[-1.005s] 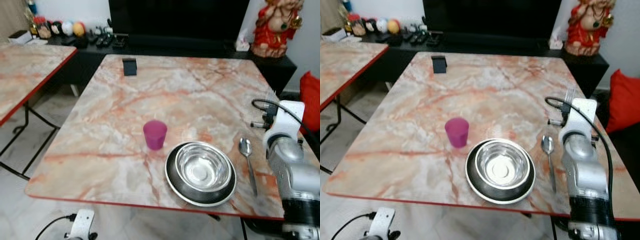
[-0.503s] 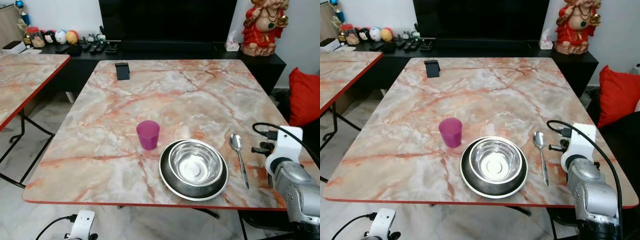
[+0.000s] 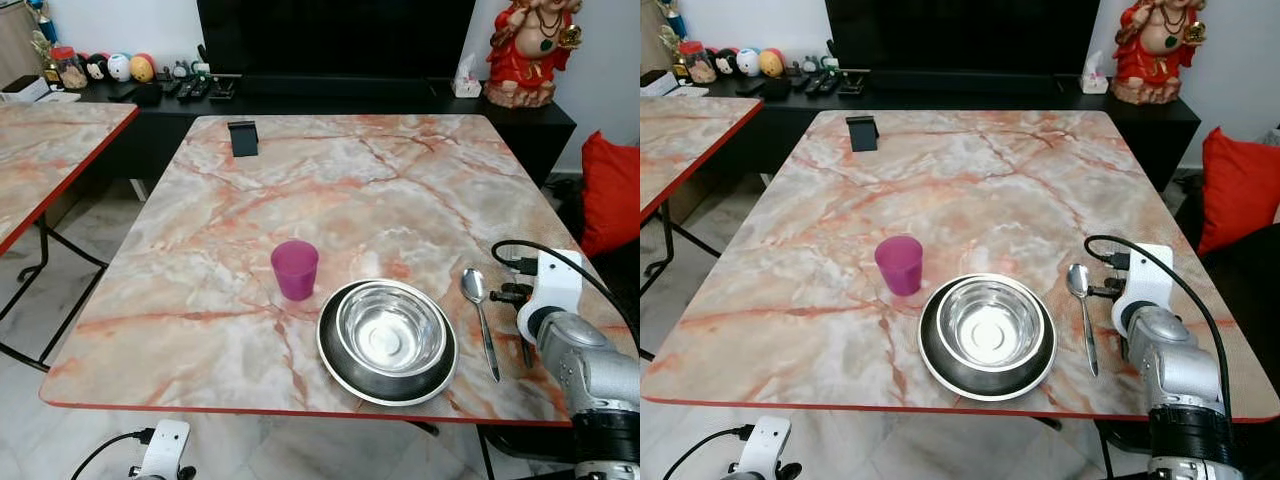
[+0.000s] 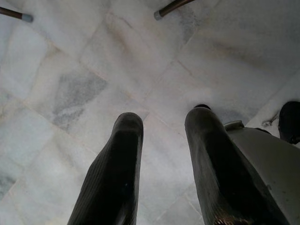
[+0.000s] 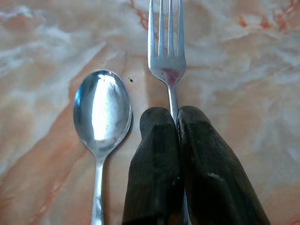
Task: Setting the table
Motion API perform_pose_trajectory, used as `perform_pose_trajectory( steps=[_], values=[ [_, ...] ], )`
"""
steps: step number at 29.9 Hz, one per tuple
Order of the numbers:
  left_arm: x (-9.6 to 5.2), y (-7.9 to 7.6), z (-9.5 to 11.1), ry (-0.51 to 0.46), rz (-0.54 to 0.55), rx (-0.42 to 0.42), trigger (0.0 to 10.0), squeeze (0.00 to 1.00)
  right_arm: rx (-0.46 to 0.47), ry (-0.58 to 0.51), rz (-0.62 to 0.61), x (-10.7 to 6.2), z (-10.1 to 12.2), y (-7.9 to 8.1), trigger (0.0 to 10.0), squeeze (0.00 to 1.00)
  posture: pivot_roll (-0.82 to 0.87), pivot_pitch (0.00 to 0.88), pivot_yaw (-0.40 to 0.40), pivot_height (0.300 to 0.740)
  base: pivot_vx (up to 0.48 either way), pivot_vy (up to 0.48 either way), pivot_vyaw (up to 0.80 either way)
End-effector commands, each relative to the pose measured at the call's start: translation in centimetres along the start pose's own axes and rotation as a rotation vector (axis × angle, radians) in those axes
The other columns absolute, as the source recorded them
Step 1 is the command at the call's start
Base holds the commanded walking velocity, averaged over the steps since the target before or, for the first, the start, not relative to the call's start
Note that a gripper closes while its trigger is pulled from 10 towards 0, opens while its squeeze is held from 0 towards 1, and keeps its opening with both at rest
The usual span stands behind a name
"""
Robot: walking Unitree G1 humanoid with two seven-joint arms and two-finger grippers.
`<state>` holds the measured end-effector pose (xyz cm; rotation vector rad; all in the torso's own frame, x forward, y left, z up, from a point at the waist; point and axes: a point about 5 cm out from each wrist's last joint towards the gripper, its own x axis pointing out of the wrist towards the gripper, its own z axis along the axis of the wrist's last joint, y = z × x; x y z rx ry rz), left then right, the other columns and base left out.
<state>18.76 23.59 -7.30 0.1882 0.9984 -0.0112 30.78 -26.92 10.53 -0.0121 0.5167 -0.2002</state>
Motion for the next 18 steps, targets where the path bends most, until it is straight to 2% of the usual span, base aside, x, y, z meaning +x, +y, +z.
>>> perform_pose_trajectory(
  steps=[1, 8, 18],
  values=[
    [-0.02, 0.13, -0.16, 0.013, 0.000, -0.006, 10.0, 0.00, -0.037, -0.016, -0.007, 0.21, 0.68, -0.41, 10.0, 0.00, -0.06, 0.000, 0.006, 0.740, 0.000, 0.000, 0.00],
    [-0.03, 0.15, -0.14, 0.013, -0.003, -0.002, 10.0, 0.00, -0.059, -0.022, -0.018, 0.57, 1.09, -0.93, 10.0, 0.00, -0.06, 0.000, 0.010, 0.740, 0.000, 0.000, 0.00],
    [-0.03, 0.14, -0.21, 0.016, -0.004, -0.004, 10.0, 0.00, -0.064, -0.011, 0.031, 0.93, 0.73, 0.04, 10.0, 0.00, -0.05, 0.000, 0.010, 0.740, 0.000, 0.000, 0.00]
  ],
)
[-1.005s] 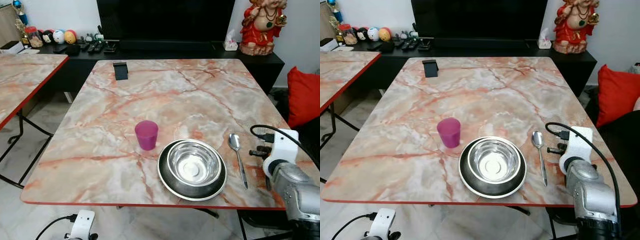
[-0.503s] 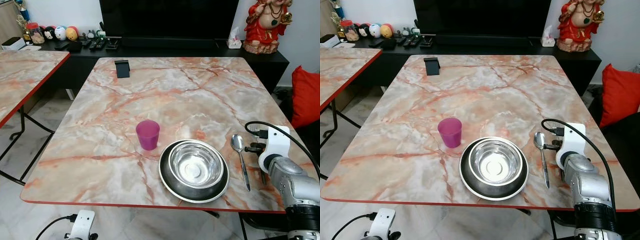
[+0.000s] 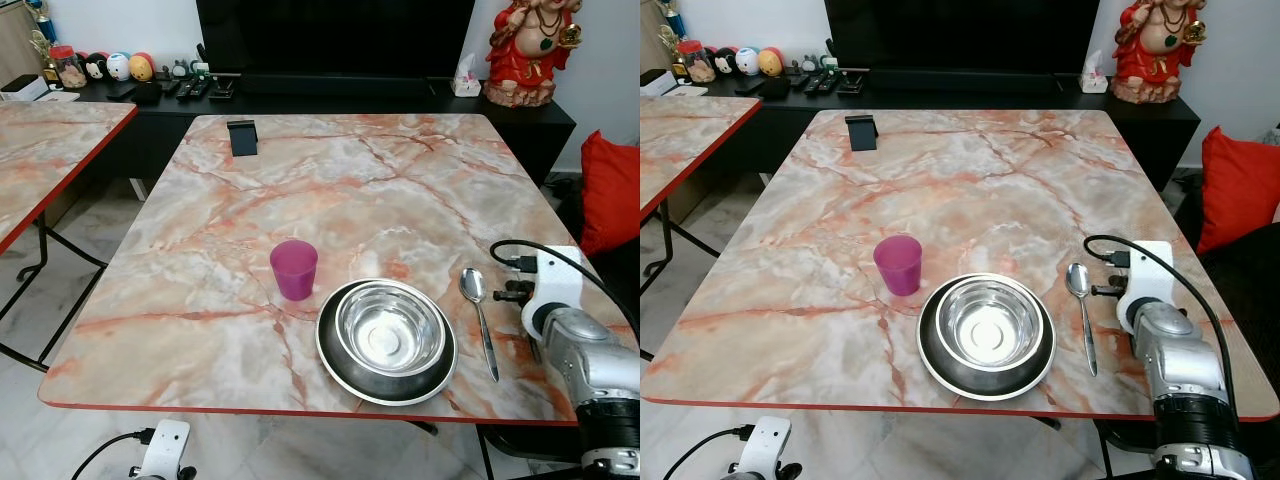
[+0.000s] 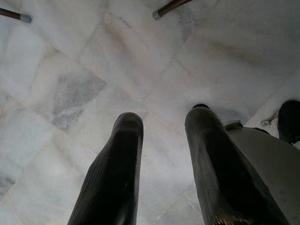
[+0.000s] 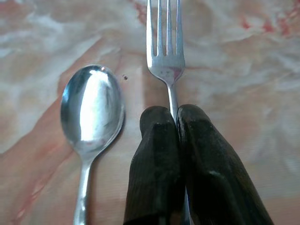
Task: Setting the table
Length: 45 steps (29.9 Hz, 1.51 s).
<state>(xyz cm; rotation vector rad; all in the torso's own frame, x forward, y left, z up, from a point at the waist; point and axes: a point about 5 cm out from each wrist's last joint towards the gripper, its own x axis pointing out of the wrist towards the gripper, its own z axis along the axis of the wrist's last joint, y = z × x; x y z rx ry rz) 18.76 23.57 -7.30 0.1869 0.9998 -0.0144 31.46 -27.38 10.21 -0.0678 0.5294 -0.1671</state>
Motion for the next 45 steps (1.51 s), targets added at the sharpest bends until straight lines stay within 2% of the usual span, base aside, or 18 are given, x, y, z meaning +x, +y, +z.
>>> perform_pose_trajectory(
  steps=[1, 26, 45],
  values=[
    [0.0, 0.1, -0.2, 0.016, -0.001, -0.005, 10.0, 0.00, -0.001, -0.014, 0.013, 0.1, 0.6, 0.3, 10.0, 0.00, -0.05, 0.000, 0.010, 0.740, 0.000, 0.000, 0.00],
    [0.0, 0.2, -0.2, 0.020, -0.006, -0.004, 10.0, 0.00, -0.003, 0.012, -0.010, 0.3, -0.2, 0.8, 10.0, 0.00, -0.05, 0.000, 0.012, 0.740, 0.000, 0.000, 0.00],
    [0.0, 0.2, -0.2, 0.021, -0.009, -0.001, 10.0, 0.00, -0.041, 0.044, -0.005, -0.7, -1.4, 0.3, 10.0, 0.00, -0.06, 0.000, 0.016, 0.740, 0.000, 0.000, 0.00]
  ],
)
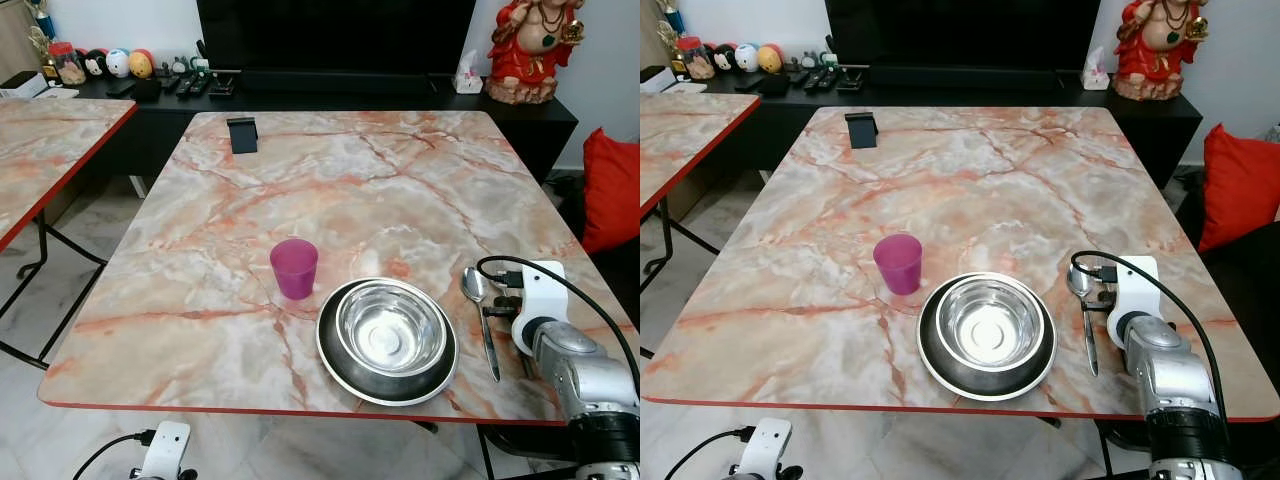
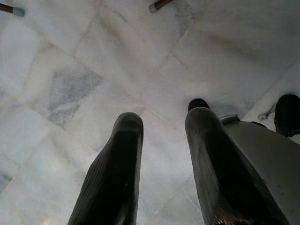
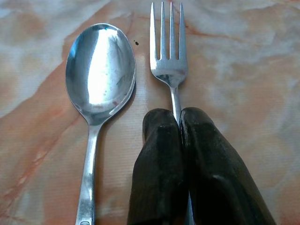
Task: Setting the table
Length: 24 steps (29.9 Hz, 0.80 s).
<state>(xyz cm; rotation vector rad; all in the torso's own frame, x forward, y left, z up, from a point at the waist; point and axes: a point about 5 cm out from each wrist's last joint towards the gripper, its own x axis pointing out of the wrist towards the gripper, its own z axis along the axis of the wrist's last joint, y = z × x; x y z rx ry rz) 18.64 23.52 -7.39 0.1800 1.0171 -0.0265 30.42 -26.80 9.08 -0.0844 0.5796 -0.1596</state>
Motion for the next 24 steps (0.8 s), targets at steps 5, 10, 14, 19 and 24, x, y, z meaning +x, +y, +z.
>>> perform_pose_trajectory(
  steps=[5, 10, 14, 19, 24],
  values=[
    [-0.03, 0.26, 0.00, 0.004, 0.007, -0.001, 10.0, 0.00, -0.026, 0.011, -0.010, -0.25, -0.27, -0.17, 10.0, 0.00, -0.06, 0.000, 0.015, 0.740, 0.000, 0.000, 0.00],
    [-0.03, 0.26, 0.00, 0.004, 0.006, -0.001, 10.0, 0.00, -0.021, 0.015, -0.025, -0.24, -0.35, -0.35, 10.0, 0.00, -0.06, 0.000, 0.015, 0.740, 0.000, 0.000, 0.00],
    [-0.03, 0.24, -0.01, 0.004, 0.006, -0.001, 10.0, 0.00, -0.019, 0.016, -0.029, -0.19, -0.39, -0.40, 10.0, 0.00, -0.06, 0.000, 0.015, 0.740, 0.000, 0.000, 0.00],
    [-0.03, 0.25, -0.01, 0.005, 0.007, 0.002, 10.0, 0.00, -0.013, 0.020, -0.030, -0.09, -0.48, -0.29, 10.0, 0.00, -0.06, 0.000, 0.015, 0.740, 0.000, 0.000, 0.00],
    [-0.03, 0.25, -0.01, 0.006, 0.007, 0.004, 10.0, 0.00, -0.012, 0.020, -0.029, -0.05, -0.49, -0.23, 10.0, 0.00, -0.06, 0.000, 0.015, 0.740, 0.000, 0.000, 0.00]
  ],
)
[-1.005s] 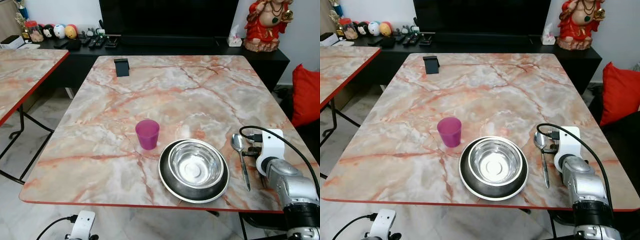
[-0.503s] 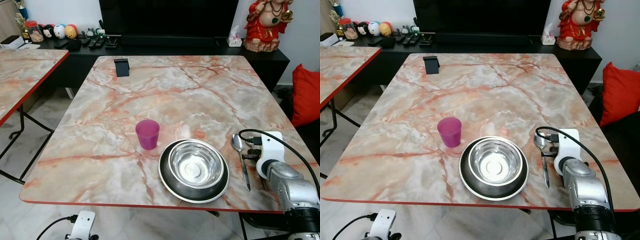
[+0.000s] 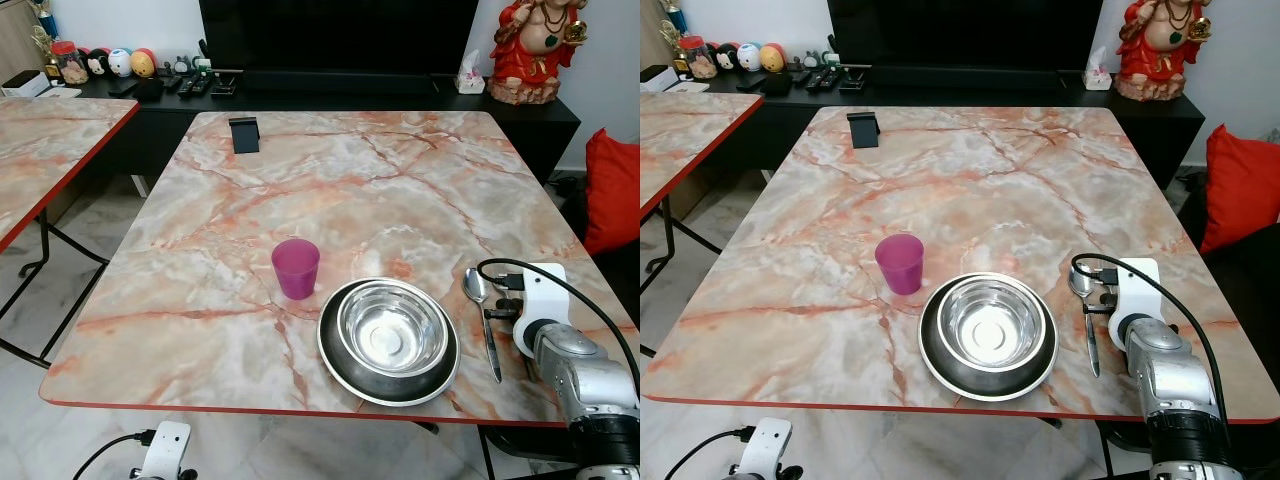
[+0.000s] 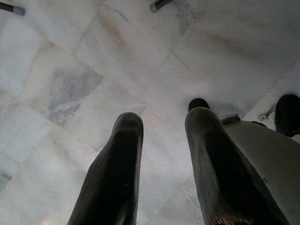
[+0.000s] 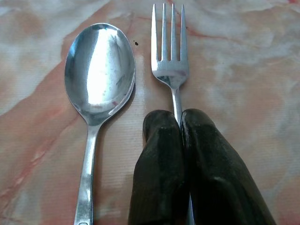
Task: Setting the table
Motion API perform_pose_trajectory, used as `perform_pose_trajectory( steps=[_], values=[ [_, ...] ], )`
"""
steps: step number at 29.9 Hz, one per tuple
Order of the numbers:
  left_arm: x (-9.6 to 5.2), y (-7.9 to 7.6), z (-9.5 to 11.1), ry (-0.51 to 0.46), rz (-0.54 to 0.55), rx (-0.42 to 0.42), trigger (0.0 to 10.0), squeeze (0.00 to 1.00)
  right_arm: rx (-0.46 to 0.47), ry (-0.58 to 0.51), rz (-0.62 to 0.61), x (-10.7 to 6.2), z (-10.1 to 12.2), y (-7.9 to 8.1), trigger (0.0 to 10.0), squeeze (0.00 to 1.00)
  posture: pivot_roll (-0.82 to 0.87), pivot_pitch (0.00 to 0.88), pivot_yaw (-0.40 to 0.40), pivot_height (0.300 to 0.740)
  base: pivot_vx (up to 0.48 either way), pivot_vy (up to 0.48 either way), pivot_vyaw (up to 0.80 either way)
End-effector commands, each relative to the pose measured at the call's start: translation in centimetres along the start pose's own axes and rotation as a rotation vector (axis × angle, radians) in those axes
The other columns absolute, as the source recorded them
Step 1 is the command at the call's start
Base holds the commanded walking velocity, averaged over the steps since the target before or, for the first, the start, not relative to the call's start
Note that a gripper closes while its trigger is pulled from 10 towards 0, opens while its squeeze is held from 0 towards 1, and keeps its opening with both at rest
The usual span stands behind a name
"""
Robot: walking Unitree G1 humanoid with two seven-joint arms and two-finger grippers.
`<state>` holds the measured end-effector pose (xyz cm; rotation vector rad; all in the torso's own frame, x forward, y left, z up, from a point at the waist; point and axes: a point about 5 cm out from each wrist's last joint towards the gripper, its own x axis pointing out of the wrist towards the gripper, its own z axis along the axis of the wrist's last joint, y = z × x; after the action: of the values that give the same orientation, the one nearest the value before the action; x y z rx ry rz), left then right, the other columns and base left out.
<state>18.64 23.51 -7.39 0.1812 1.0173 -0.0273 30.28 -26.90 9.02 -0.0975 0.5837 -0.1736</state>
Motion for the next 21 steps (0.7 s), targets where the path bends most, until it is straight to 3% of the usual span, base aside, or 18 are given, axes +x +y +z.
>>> perform_pose_trajectory(
  steps=[1, 21],
  values=[
    [-0.03, 0.25, -0.01, 0.005, 0.007, 0.002, 10.0, 0.00, -0.002, 0.017, -0.013, 0.03, -0.38, -0.12, 10.0, 0.00, -0.06, 0.000, 0.015, 0.740, 0.000, 0.000, 0.00],
    [-0.04, 0.30, 0.00, 0.005, 0.007, 0.005, 10.0, 0.00, 0.004, 0.016, -0.009, 0.07, -0.34, 0.09, 10.0, 0.00, -0.05, 0.000, 0.015, 0.740, 0.000, 0.000, 0.00]
  ],
)
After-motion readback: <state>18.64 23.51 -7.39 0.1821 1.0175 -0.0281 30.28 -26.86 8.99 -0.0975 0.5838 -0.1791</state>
